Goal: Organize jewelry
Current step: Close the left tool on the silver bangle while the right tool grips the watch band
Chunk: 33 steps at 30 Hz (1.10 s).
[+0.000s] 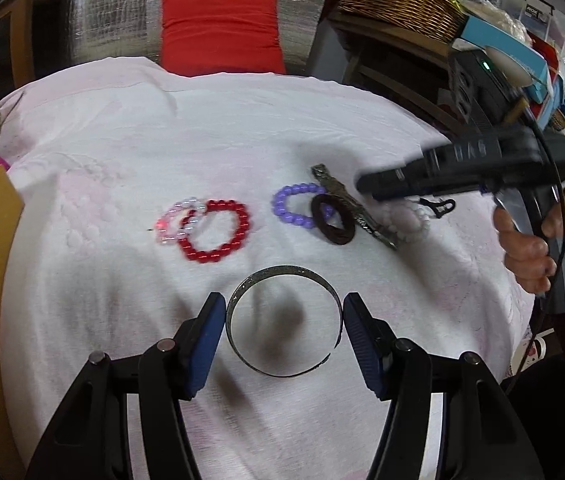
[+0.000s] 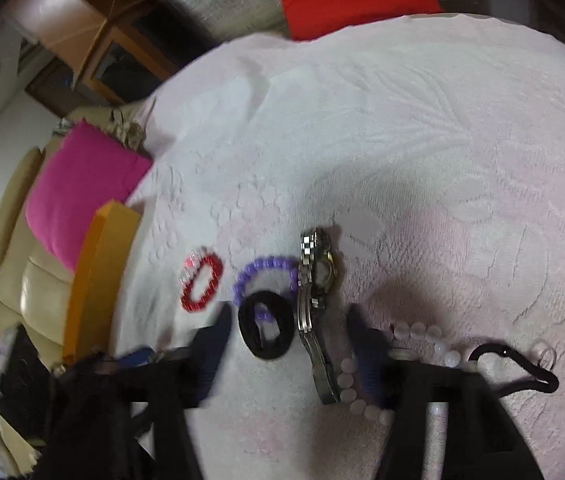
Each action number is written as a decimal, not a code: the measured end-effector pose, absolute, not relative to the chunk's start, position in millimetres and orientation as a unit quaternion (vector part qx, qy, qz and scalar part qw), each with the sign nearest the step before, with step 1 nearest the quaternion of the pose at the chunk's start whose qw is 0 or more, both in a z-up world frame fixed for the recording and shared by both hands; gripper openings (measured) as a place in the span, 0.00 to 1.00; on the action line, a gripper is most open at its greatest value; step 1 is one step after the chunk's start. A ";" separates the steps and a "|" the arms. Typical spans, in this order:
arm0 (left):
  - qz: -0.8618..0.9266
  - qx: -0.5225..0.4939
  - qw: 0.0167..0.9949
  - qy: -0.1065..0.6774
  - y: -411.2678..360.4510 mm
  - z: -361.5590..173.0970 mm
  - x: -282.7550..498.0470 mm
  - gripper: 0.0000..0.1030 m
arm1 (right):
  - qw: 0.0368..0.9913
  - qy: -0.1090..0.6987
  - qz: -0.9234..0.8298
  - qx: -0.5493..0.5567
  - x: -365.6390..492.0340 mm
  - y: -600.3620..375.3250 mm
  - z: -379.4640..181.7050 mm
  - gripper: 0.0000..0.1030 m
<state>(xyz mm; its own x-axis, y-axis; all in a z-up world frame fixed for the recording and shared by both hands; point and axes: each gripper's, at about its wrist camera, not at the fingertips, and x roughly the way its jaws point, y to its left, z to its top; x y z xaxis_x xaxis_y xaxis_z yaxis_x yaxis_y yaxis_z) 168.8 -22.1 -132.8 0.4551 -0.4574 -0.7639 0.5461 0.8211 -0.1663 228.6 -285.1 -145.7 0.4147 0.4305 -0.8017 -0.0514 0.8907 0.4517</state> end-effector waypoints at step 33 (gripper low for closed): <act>-0.240 0.034 0.873 0.423 2.5 -127.4 181.4 0.61 | 0.857 0.421 0.209 0.212 213.6 -264.5 -113.5 0.11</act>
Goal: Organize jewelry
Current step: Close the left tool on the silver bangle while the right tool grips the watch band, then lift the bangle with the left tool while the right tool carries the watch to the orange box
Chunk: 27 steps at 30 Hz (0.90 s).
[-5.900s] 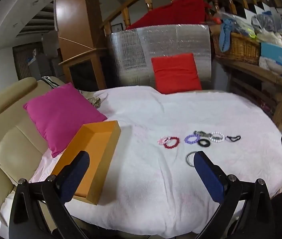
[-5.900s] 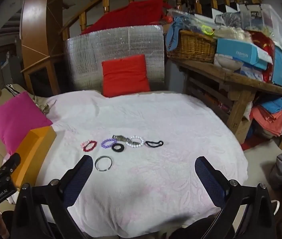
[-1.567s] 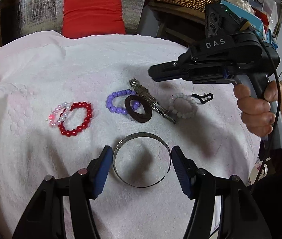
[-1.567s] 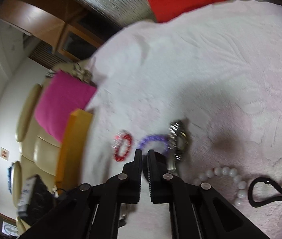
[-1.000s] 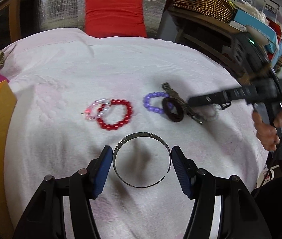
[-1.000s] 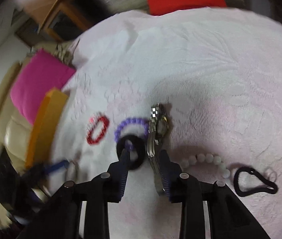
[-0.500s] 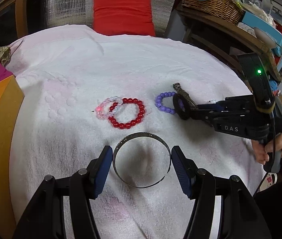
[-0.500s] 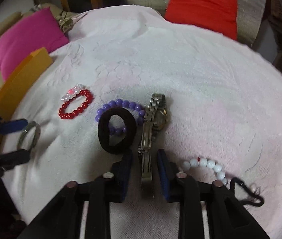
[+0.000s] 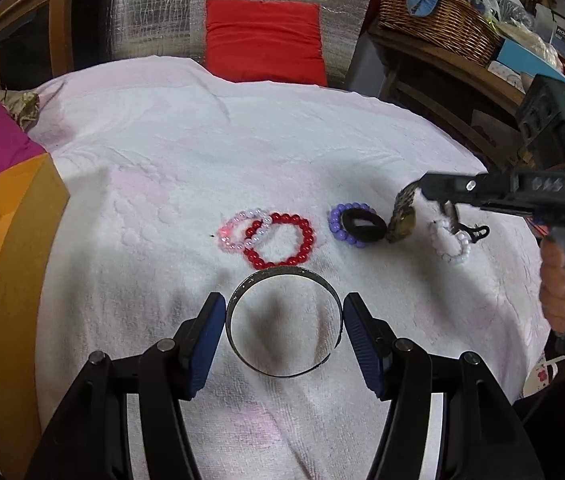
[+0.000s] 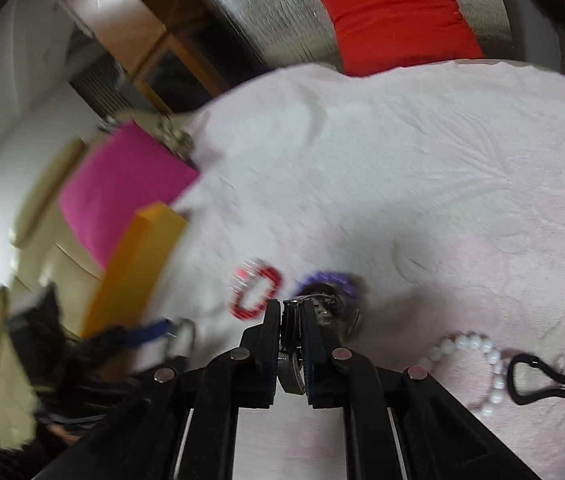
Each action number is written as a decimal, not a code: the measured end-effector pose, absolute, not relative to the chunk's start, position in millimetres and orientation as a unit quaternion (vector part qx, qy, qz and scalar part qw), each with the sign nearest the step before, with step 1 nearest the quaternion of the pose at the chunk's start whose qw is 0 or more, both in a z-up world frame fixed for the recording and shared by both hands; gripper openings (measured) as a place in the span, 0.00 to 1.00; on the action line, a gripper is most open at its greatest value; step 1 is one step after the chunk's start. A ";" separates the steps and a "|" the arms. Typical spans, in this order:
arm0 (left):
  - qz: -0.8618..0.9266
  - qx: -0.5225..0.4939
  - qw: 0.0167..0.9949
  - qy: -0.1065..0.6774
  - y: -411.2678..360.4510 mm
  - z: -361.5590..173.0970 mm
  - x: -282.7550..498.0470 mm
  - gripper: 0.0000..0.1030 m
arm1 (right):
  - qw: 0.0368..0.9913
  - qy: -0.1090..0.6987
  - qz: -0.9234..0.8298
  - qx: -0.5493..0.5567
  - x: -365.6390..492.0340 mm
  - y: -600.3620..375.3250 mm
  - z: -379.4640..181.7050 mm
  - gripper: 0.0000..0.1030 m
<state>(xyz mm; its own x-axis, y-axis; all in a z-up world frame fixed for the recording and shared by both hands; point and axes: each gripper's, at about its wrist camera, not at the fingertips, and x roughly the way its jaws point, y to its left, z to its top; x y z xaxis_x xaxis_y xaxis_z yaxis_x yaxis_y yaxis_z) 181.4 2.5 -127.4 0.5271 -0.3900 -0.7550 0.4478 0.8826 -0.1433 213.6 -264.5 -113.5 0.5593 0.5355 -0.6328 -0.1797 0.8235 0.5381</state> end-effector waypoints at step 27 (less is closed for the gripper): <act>-0.168 0.011 0.908 0.383 79.8 -101.4 164.2 0.61 | 0.824 0.538 0.131 0.120 233.5 -168.4 -142.7 0.24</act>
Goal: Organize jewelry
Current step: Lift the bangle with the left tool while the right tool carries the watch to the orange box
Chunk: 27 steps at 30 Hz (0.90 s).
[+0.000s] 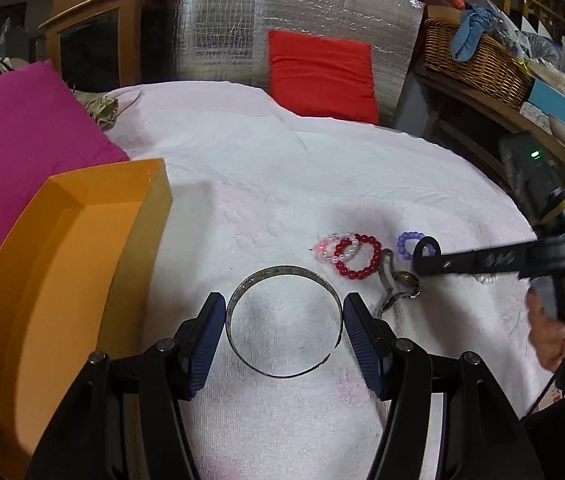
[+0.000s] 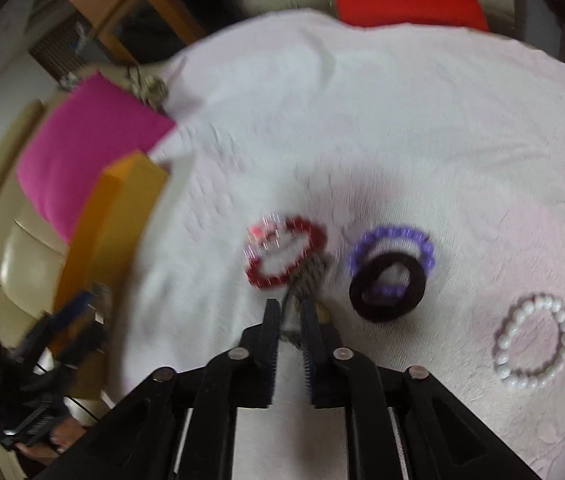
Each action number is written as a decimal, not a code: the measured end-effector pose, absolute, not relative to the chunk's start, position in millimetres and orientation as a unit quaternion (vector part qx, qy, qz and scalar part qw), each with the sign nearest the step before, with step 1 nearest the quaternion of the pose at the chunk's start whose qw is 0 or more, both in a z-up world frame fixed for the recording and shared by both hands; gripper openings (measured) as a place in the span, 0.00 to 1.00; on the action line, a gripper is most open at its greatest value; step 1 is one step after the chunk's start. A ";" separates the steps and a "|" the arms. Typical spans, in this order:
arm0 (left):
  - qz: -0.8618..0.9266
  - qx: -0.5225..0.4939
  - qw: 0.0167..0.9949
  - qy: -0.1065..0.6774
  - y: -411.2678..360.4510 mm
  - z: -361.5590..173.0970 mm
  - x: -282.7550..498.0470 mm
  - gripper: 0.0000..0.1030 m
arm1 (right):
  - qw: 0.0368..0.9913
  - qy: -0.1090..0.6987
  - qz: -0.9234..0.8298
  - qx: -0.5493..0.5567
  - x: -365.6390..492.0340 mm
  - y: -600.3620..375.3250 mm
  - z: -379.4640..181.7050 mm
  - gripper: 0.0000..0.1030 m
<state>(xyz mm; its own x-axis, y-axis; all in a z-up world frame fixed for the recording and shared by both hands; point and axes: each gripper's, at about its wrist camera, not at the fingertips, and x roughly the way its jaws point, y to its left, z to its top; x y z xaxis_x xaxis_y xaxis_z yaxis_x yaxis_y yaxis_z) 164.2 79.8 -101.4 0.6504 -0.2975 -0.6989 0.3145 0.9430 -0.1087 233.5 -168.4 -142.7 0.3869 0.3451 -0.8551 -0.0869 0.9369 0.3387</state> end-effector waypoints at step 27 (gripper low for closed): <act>-0.148 -0.005 0.915 0.376 91.6 -92.5 168.5 0.61 | 0.852 0.471 0.183 0.140 216.0 -142.2 -129.0 0.12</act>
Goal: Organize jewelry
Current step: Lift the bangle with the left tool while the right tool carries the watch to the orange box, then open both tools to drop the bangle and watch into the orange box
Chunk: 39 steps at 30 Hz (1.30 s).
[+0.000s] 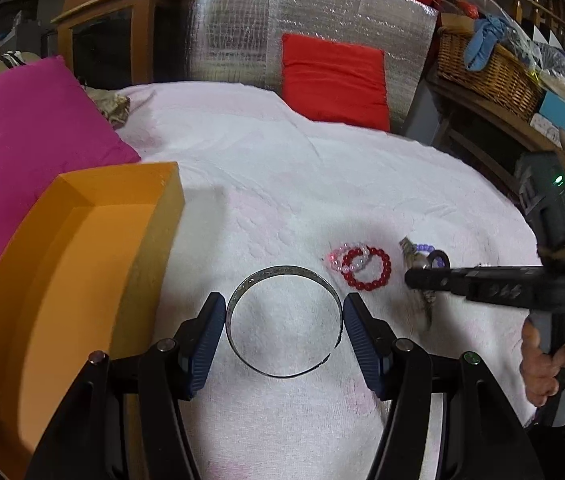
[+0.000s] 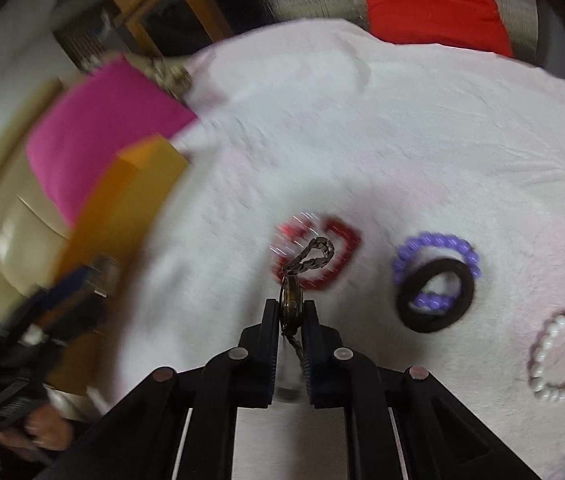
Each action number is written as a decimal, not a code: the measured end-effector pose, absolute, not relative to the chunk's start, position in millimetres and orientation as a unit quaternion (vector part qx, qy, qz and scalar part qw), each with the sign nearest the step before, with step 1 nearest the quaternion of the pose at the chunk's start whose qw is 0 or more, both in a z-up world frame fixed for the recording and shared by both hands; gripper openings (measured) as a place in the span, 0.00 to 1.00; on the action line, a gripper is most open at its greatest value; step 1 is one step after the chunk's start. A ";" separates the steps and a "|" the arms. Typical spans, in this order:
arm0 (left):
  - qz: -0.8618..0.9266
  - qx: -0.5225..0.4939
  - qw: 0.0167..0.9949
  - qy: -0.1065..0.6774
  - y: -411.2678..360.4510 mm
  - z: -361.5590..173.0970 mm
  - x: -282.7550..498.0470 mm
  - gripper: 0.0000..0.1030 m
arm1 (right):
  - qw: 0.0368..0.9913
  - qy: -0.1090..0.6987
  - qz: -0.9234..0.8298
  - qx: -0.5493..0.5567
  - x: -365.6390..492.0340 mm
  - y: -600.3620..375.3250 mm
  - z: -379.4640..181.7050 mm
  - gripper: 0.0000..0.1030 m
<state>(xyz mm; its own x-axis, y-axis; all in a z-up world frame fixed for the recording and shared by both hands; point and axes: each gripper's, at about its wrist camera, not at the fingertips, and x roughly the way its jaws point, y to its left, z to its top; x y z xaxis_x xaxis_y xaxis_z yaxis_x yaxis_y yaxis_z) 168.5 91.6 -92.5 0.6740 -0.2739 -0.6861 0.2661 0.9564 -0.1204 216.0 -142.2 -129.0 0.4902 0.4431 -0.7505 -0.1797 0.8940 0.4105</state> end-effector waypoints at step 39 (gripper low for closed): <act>0.160 0.031 0.897 0.411 209.2 -117.8 148.6 0.61 | 0.809 0.410 0.343 0.245 267.4 65.6 -134.2 0.12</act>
